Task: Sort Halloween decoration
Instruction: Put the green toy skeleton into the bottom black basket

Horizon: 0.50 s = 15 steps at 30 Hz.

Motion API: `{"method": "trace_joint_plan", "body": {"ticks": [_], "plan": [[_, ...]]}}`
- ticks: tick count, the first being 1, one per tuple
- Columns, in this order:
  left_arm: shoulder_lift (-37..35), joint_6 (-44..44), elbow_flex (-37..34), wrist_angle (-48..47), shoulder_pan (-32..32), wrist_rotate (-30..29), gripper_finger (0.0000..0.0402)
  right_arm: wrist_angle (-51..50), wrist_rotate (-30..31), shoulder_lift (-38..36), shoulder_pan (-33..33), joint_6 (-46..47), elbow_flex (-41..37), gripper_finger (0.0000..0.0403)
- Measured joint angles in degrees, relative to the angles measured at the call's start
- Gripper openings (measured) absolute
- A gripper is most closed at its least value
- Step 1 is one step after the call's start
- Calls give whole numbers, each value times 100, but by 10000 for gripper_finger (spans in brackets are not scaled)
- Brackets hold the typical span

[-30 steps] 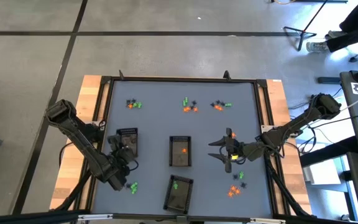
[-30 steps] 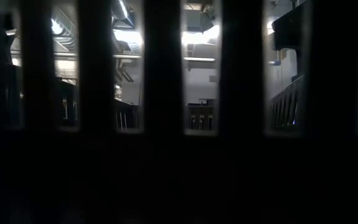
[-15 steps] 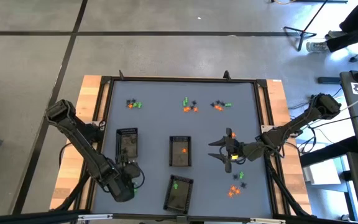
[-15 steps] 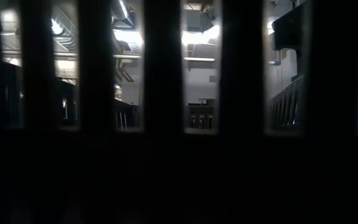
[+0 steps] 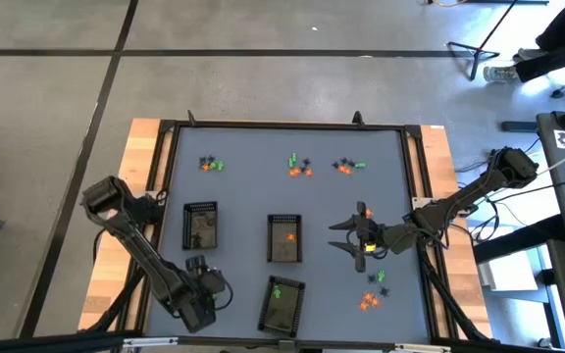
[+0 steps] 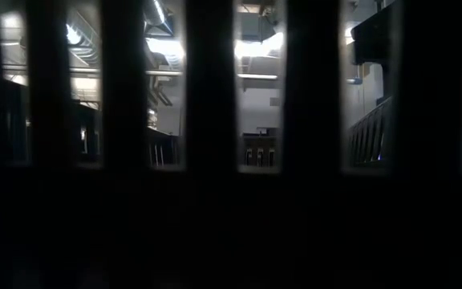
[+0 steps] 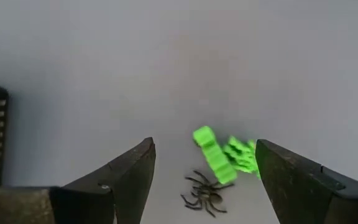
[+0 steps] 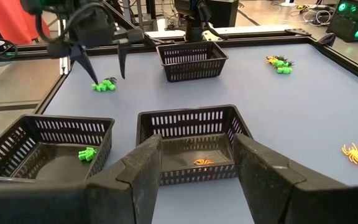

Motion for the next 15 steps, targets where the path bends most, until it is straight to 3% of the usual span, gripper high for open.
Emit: {"method": "trace_joint_plan", "body": {"ticks": [7,15], "plan": [[83,-310,0,-35,31,-20,262,0,1,1,0,1,0,195],[81,-890,-152,67,30,-8,213,0,0,0,0,1,0,195]]}}
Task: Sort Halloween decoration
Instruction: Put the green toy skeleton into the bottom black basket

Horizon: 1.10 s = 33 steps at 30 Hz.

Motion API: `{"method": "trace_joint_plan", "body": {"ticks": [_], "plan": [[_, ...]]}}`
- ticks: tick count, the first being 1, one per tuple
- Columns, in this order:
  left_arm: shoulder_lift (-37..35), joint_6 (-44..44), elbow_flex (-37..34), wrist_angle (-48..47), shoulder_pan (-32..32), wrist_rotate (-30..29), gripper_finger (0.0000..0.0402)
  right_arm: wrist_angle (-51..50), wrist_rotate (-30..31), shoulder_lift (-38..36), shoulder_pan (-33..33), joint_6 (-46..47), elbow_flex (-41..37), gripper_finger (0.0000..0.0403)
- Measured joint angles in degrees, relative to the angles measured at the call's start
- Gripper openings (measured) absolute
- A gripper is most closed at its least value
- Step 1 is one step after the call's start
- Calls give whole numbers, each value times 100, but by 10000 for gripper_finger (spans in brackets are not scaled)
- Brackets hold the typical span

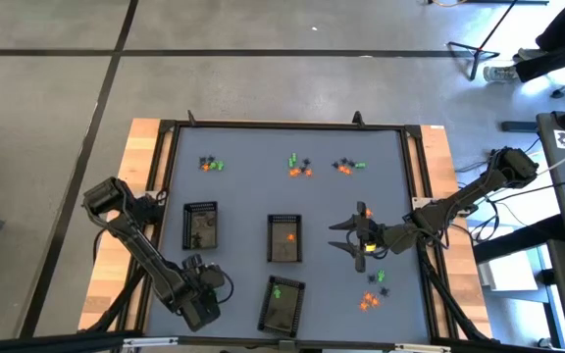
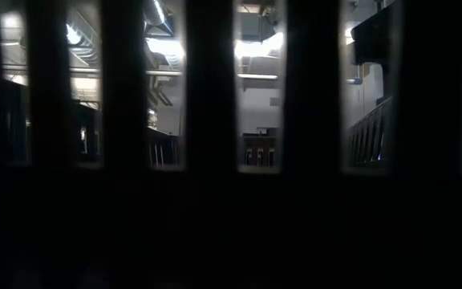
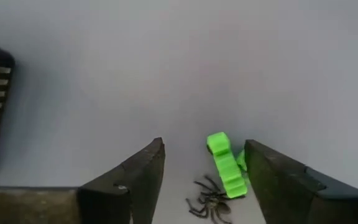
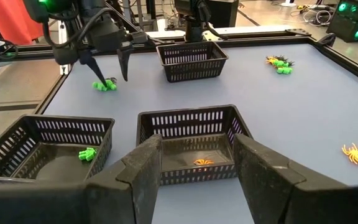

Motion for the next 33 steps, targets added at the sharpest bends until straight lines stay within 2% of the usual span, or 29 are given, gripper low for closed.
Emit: {"method": "trace_joint_plan", "body": {"ticks": [15,25,33], "plan": [[0,-464,-119,4,2,9,125,0,0,1,0,0,0,195],[0,-654,-119,-63,2,4,48,-1,0,0,0,0,0,195],[-225,-310,-74,-58,2,-302,26,0,0,0,0,0,0,195]]}}
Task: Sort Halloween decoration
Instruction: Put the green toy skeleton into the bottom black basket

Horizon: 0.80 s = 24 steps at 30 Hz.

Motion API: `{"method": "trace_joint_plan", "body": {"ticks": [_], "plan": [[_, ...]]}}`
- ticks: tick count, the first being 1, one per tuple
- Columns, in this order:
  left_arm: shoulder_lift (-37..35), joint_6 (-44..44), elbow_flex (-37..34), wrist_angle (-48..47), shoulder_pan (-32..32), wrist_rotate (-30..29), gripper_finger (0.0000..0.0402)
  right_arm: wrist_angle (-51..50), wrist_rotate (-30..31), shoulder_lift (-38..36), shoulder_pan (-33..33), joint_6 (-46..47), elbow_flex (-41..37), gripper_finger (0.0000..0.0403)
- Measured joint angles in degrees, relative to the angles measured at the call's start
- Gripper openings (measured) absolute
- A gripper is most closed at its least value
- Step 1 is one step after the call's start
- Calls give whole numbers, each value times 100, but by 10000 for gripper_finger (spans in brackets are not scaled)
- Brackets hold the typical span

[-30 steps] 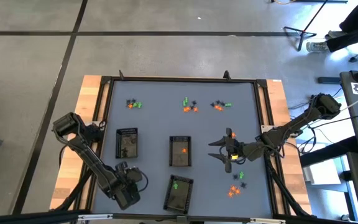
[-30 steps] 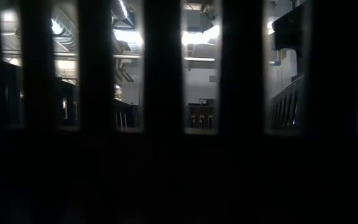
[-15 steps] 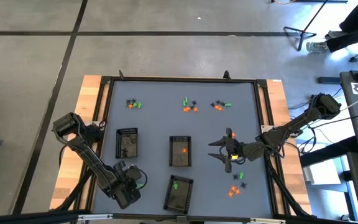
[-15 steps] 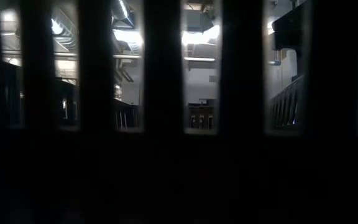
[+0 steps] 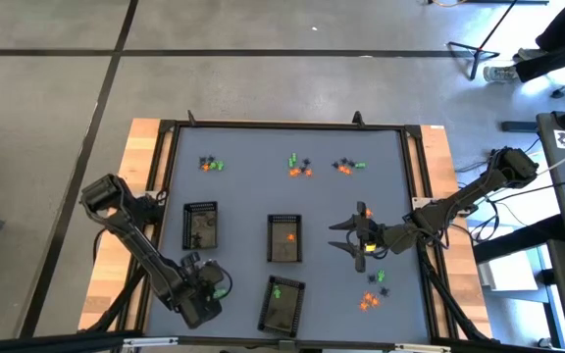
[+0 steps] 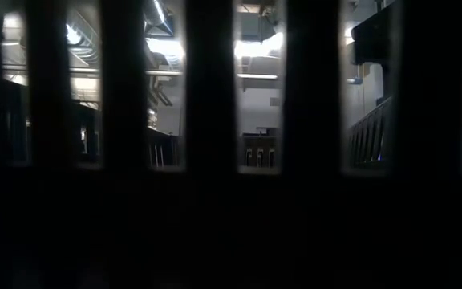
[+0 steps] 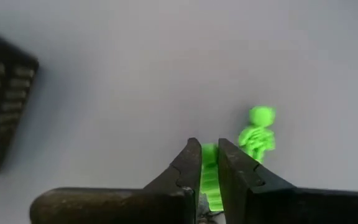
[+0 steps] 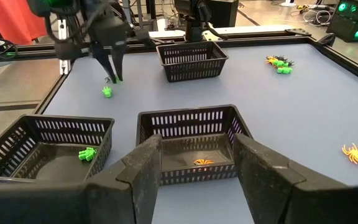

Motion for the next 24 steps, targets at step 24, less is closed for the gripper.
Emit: {"method": "trace_joint_plan", "body": {"ticks": [24], "plan": [[-151,3092,377,1858,840,-1760,26,2,0,0,0,0,-2,195]]}}
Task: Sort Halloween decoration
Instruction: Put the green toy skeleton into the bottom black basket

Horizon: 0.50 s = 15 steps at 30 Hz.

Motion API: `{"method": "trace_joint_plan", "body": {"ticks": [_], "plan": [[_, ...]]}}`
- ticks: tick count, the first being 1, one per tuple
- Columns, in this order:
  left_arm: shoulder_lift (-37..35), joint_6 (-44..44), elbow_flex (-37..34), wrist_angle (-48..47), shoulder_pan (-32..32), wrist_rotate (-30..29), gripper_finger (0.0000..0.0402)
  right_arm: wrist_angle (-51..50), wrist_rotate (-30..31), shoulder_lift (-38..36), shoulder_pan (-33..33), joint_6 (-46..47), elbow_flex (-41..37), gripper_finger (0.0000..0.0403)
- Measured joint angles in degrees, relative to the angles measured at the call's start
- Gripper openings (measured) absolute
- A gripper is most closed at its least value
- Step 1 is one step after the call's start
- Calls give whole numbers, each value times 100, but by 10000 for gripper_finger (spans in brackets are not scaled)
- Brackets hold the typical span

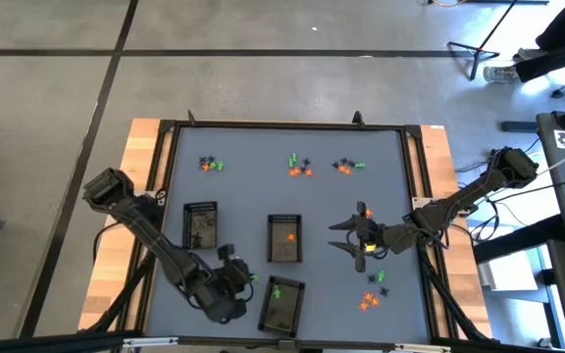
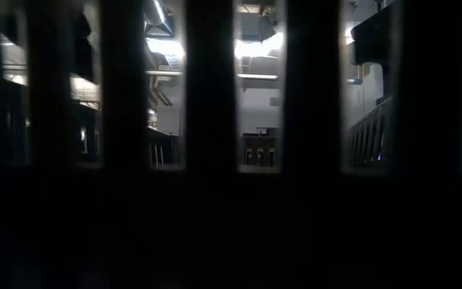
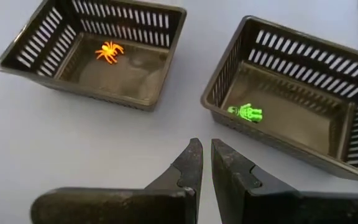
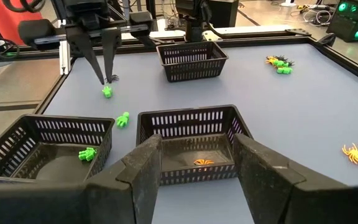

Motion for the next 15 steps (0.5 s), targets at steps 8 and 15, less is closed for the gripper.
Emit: {"method": "trace_joint_plan", "body": {"ticks": [8,15], "plan": [[0,29,0,-164,191,367,37,0,0,0,-1,0,2,195],[296,645,0,-117,406,696,123,0,0,0,-1,-1,0,195]]}}
